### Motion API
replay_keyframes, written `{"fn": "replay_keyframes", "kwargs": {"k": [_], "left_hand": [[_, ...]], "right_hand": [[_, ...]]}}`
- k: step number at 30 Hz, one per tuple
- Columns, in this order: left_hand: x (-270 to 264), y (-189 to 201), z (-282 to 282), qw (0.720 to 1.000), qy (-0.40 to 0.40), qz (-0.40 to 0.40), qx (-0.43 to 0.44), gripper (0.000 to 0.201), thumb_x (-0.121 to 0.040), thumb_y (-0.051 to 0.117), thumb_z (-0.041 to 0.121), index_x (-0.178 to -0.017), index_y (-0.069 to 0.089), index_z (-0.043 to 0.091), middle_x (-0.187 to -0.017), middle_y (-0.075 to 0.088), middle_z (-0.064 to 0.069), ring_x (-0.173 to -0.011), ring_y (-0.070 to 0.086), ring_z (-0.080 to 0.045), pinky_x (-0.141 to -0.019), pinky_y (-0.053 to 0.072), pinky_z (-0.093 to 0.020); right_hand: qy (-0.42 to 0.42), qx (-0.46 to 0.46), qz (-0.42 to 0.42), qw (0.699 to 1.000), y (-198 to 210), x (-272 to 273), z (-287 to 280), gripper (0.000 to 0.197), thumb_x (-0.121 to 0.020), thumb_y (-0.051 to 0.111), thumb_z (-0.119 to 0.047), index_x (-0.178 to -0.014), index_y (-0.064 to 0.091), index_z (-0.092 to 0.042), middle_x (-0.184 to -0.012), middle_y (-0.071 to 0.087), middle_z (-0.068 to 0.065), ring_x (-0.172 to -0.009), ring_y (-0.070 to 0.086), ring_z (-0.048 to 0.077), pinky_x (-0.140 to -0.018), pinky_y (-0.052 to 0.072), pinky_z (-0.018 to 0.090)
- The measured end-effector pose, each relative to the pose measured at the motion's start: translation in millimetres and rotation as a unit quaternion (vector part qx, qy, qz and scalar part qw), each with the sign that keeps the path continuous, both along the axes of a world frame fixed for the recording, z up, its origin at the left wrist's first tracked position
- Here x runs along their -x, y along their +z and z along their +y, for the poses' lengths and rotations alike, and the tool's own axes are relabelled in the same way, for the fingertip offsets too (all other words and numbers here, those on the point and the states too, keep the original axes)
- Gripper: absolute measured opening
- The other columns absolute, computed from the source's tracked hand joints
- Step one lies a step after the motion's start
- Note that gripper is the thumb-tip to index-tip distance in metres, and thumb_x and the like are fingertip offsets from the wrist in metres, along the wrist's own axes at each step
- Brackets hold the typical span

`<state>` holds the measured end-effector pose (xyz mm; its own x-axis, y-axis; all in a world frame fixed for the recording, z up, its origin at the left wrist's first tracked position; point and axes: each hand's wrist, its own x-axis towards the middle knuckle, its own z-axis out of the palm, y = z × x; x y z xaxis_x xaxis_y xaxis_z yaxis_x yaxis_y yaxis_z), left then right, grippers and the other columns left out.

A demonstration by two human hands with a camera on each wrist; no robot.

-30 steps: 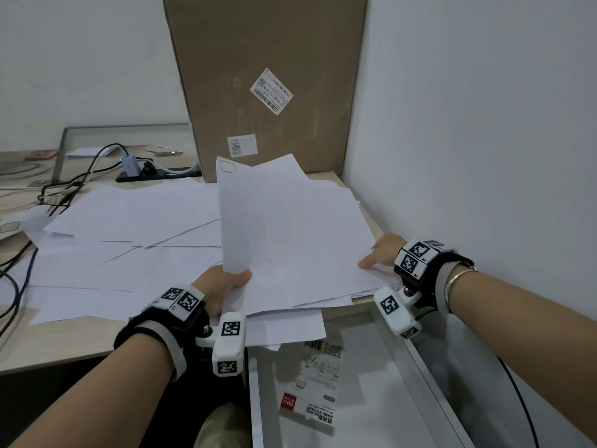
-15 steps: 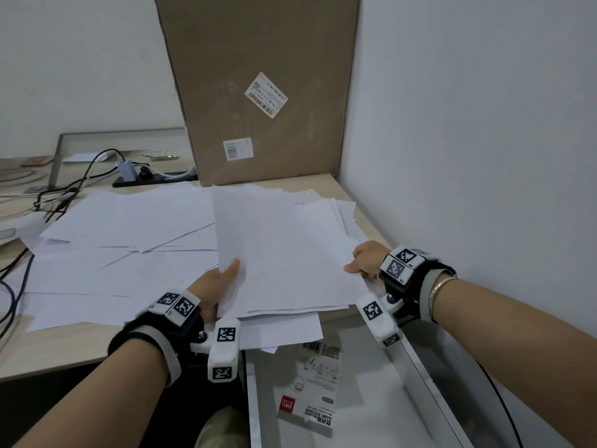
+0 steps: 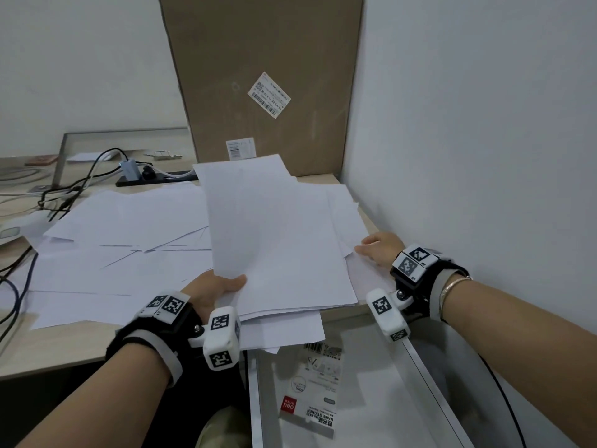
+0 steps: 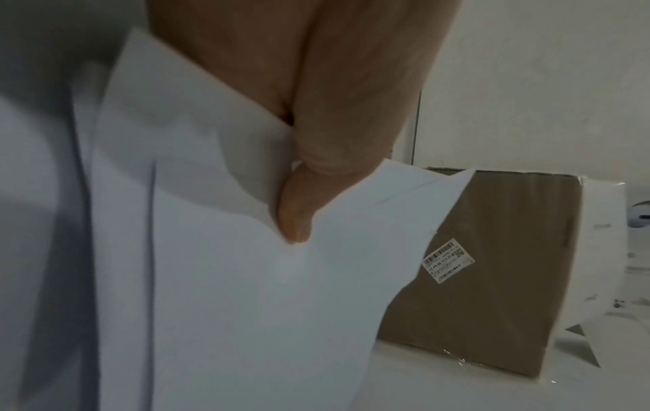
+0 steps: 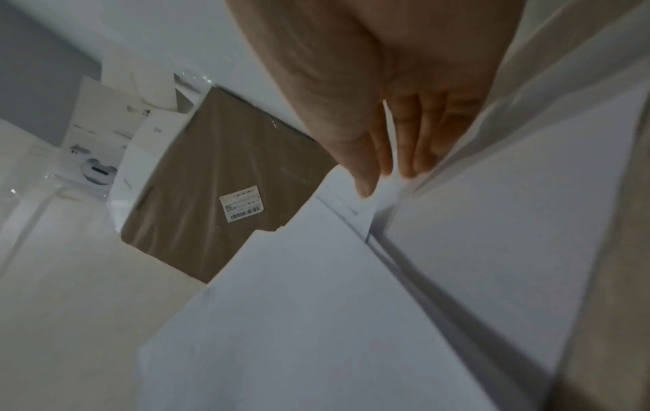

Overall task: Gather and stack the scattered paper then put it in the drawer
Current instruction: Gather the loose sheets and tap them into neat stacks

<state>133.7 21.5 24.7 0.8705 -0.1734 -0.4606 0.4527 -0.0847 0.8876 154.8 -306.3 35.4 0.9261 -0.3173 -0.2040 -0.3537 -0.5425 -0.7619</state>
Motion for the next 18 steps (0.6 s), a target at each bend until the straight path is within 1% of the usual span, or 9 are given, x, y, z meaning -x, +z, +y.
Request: {"fn": "replay_keyframes", "kwargs": {"k": [2, 4, 6, 8, 10, 11, 14, 16, 18], "left_hand": [[1, 0, 0, 1.000, 0.013, 0.002, 0.012, 0.018, -0.095, 0.052, 0.002, -0.111, 0.057, -0.001, -0.075, 0.073, -0.012, -0.059, 0.071, -0.023, -0.047, 0.055, -0.029], [3, 1, 0, 1.000, 0.018, 0.002, 0.019, 0.024, -0.094, 0.054, 0.004, -0.117, 0.056, -0.002, -0.087, 0.071, -0.014, -0.070, 0.070, -0.026, -0.055, 0.056, -0.032], [1, -1, 3, 1.000, 0.024, -0.003, 0.018, 0.031, -0.093, 0.057, 0.006, -0.123, 0.055, -0.002, -0.098, 0.069, -0.017, -0.080, 0.067, -0.028, -0.063, 0.054, -0.036], [0, -2, 4, 1.000, 0.029, 0.000, 0.013, 0.038, -0.092, 0.059, 0.008, -0.128, 0.052, -0.002, -0.108, 0.067, -0.019, -0.088, 0.065, -0.031, -0.069, 0.052, -0.039], [-1, -3, 3, 0.999, 0.033, 0.005, 0.009, 0.039, -0.092, 0.059, 0.007, -0.129, 0.051, -0.003, -0.112, 0.065, -0.021, -0.088, 0.064, -0.032, -0.068, 0.051, -0.039], [-1, -3, 2, 0.999, 0.034, 0.007, 0.008, 0.038, -0.092, 0.058, 0.007, -0.129, 0.051, -0.003, -0.109, 0.065, -0.021, -0.087, 0.064, -0.032, -0.066, 0.051, -0.038], [-3, -3, -1, 0.999, 0.040, 0.019, -0.008, 0.037, -0.093, 0.057, 0.008, -0.128, 0.051, -0.003, -0.107, 0.065, -0.020, -0.088, 0.063, -0.033, -0.067, 0.050, -0.039], [-5, -1, -2, 0.997, 0.064, 0.031, -0.021, 0.038, -0.093, 0.058, 0.010, -0.127, 0.051, -0.003, -0.116, 0.063, -0.020, -0.100, 0.060, -0.035, -0.079, 0.048, -0.043], [-6, -1, -2, 0.994, 0.099, 0.040, -0.032, 0.042, -0.091, 0.062, 0.014, -0.128, 0.050, -0.003, -0.123, 0.060, -0.019, -0.113, 0.056, -0.038, -0.094, 0.045, -0.047]], "right_hand": [[-0.033, 0.020, 0.005, 0.999, 9, -1, -9, 0.057, -0.088, 0.067, -0.026, -0.136, 0.046, -0.004, -0.132, 0.054, 0.013, -0.120, 0.053, 0.029, -0.094, 0.042, 0.033], [-0.049, 0.033, 0.026, 0.998, 14, -1, -16, 0.064, -0.087, 0.066, -0.032, -0.139, 0.041, -0.004, -0.137, 0.050, 0.014, -0.124, 0.050, 0.032, -0.095, 0.041, 0.035], [-0.027, 0.062, 0.063, 0.996, 19, -1, -19, 0.055, -0.088, 0.064, -0.034, -0.131, 0.051, -0.001, -0.128, 0.058, 0.015, -0.115, 0.057, 0.033, -0.091, 0.045, 0.034], [0.020, 0.092, 0.081, 0.992, 22, 0, -18, 0.036, -0.091, 0.061, -0.028, -0.107, 0.061, 0.004, -0.106, 0.064, 0.016, -0.096, 0.062, 0.032, -0.075, 0.048, 0.031], [0.032, 0.095, 0.065, 0.993, 23, 1, -18, 0.022, -0.092, 0.058, -0.021, -0.084, 0.058, 0.000, -0.082, 0.058, 0.012, -0.076, 0.056, 0.027, -0.057, 0.040, 0.027], [0.017, 0.087, 0.048, 0.995, 23, 1, -18, 0.020, -0.092, 0.058, -0.018, -0.079, 0.055, -0.003, -0.075, 0.054, 0.009, -0.072, 0.053, 0.025, -0.053, 0.036, 0.025], [-0.061, 0.058, -0.025, 0.996, 23, 1, -26, 0.013, -0.090, 0.053, -0.010, -0.078, 0.056, -0.005, -0.071, 0.053, 0.008, -0.070, 0.051, 0.024, -0.050, 0.033, 0.023], [-0.130, 0.031, -0.078, 0.988, 23, 1, -34, 0.016, -0.089, 0.048, -0.008, -0.075, 0.056, -0.006, -0.069, 0.055, 0.008, -0.066, 0.052, 0.025, -0.054, 0.038, 0.025], [-0.202, 0.012, -0.129, 0.971, 25, 1, -40, 0.015, -0.086, 0.045, -0.011, -0.073, 0.054, -0.011, -0.074, 0.055, 0.008, -0.069, 0.051, 0.025, -0.065, 0.043, 0.031]]}}
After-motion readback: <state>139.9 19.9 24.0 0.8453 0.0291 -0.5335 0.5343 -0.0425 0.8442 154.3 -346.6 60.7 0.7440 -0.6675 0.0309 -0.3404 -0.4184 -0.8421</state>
